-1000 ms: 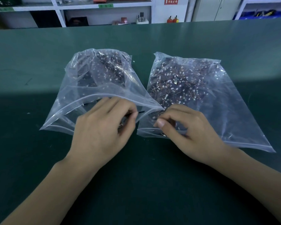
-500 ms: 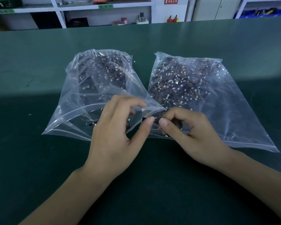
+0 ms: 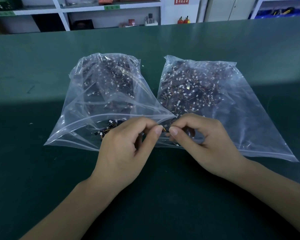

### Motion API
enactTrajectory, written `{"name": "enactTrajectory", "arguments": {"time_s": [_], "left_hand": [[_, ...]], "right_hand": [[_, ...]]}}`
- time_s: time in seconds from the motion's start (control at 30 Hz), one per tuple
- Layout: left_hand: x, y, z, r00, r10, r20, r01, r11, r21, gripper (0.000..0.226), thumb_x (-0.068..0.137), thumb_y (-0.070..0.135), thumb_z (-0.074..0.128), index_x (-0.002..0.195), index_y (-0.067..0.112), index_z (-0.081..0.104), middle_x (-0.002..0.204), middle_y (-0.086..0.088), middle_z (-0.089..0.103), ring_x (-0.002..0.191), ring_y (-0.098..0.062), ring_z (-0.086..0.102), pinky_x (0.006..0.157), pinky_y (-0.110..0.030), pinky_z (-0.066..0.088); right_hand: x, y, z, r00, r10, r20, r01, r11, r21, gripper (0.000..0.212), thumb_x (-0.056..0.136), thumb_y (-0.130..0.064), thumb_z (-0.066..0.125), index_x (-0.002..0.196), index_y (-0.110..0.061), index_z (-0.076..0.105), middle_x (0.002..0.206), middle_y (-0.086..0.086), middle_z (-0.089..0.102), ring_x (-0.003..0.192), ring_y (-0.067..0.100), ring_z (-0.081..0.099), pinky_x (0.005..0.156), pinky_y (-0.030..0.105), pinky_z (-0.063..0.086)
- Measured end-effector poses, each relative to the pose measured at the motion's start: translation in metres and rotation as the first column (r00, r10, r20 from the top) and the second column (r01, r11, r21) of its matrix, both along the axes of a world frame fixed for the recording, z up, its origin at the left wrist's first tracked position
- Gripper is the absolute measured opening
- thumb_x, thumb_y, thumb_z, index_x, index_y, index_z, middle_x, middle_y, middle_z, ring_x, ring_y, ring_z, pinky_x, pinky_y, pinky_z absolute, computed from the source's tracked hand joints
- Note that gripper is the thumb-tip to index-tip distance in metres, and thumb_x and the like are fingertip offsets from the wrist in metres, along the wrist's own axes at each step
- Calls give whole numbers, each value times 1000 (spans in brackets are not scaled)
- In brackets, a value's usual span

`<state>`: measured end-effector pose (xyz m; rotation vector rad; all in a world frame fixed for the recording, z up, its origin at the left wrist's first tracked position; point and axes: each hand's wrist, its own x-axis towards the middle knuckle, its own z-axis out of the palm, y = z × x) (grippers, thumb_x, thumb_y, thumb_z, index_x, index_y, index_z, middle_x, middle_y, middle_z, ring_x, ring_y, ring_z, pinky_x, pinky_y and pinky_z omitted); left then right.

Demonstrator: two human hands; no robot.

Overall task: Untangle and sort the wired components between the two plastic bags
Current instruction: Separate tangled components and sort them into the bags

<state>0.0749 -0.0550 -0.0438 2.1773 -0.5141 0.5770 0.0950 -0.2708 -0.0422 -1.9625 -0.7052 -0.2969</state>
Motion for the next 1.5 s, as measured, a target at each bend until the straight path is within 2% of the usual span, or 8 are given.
{"name": "enactTrajectory", "arguments": {"time_s": [0.1,0.4,1.0,1.13,1.2,1.33,1.4,1.5], "left_hand": [[0,-3,-1,999,-32,-7,32,999,-37,23,106,34,60,92,19,69,74,10,59,65,-16,56,59,-24,43],[-2,-3,1,999,-45,-21,44,999,-30,18,106,30,62,91,22,65,74,13,55,65,-12,53,60,-17,39],[0,-1,1,999,-49,8,49,999,1,17,105,36,60,92,25,65,77,12,57,65,-13,55,60,-18,39],[0,-1,0,998,-44,34,43,999,18,16,105,35,61,93,25,66,79,13,59,67,-11,55,61,-19,39],[1,0,1,998,-39,53,38,999,18,14,104,35,63,96,25,69,82,15,62,71,-10,58,62,-19,42],[5,5,3,994,-6,108,5,1000,8,12,102,29,71,98,19,76,87,14,68,75,-15,64,64,-27,48],[6,7,3,992,4,126,-5,1000,4,11,101,25,72,98,16,79,88,13,70,76,-15,65,66,-28,50],[7,7,3,990,-29,141,23,998,50,8,100,17,75,105,13,81,95,11,74,85,-11,69,74,-29,55]], "right_hand": [[1,-1,0,1000,3,-6,-3,1000,-9,19,104,-20,66,91,-10,75,81,-1,69,76,23,63,70,39,49],[0,0,-1,1000,19,-24,-20,1000,-11,21,103,-22,64,88,-10,74,79,0,69,75,22,63,70,32,49],[2,-3,1,999,36,1,-36,999,-41,26,103,-28,62,88,-11,74,80,-5,70,78,18,64,74,20,46],[3,-4,2,999,35,36,-33,998,-60,25,103,-28,62,89,-12,74,81,-7,70,79,18,64,74,25,49],[5,-6,2,995,33,93,-22,992,-123,23,103,-30,62,93,-12,73,84,-7,68,81,17,63,75,32,50],[10,-13,3,969,31,245,71,915,-397,27,91,-34,71,113,-18,68,101,-10,64,88,12,59,87,35,48],[12,-15,3,966,12,259,117,873,-474,35,82,-27,74,115,-21,66,104,-12,62,91,10,56,89,34,47],[14,-15,4,963,-19,269,143,883,-447,32,77,-9,75,105,-22,67,93,-16,58,85,9,55,84,31,47]]}}
